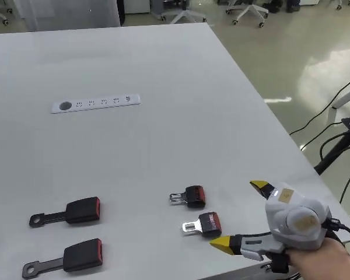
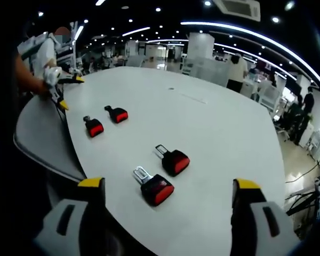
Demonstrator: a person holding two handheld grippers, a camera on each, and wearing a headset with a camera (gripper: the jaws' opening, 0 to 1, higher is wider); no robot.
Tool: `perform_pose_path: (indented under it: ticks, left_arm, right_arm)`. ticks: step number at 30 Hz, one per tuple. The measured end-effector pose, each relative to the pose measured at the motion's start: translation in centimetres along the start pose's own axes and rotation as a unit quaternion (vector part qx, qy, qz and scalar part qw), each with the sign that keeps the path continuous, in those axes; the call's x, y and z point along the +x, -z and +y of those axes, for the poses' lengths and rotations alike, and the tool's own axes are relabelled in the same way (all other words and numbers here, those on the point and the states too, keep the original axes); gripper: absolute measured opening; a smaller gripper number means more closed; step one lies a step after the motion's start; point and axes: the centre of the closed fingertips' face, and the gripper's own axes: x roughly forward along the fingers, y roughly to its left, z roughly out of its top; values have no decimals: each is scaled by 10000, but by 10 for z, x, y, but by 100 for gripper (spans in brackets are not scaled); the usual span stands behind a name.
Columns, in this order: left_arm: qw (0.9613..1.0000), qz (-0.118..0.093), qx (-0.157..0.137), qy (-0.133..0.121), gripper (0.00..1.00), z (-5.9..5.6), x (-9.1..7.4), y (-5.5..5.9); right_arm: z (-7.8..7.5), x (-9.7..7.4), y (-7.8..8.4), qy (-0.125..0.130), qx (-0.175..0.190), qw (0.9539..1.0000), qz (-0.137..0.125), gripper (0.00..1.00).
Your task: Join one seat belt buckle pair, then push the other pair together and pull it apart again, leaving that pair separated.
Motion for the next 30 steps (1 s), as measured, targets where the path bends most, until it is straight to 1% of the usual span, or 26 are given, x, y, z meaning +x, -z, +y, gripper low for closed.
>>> perform_pose_path:
  ticks: [2,5,12,15,20,30]
  left_arm:
    - [10000,18,-5,5,100,1,0,2]
    - [10000,0,-32,-26,100,3,0,3]
    - [10000,50,-10,4,100,3,2,8]
    - [10000,46,-13,-5,100,3,2,9]
    - [9999,86,7,54,100,-1,3,11]
    - [9999,139,24,100,100,-3,5,14]
  right_arm:
    - [3,1,3,-119,72,9999,45,99]
    - [3,3,5,-136,52,9999,85,100]
    - [5,4,4,-127,109,9998,62,100]
    - [6,4,4,-119,98,9999,58,100]
    - [9,4,5,-118,97,9999,51,100]
    - [9,-3,10,-70,102,9999,31,100]
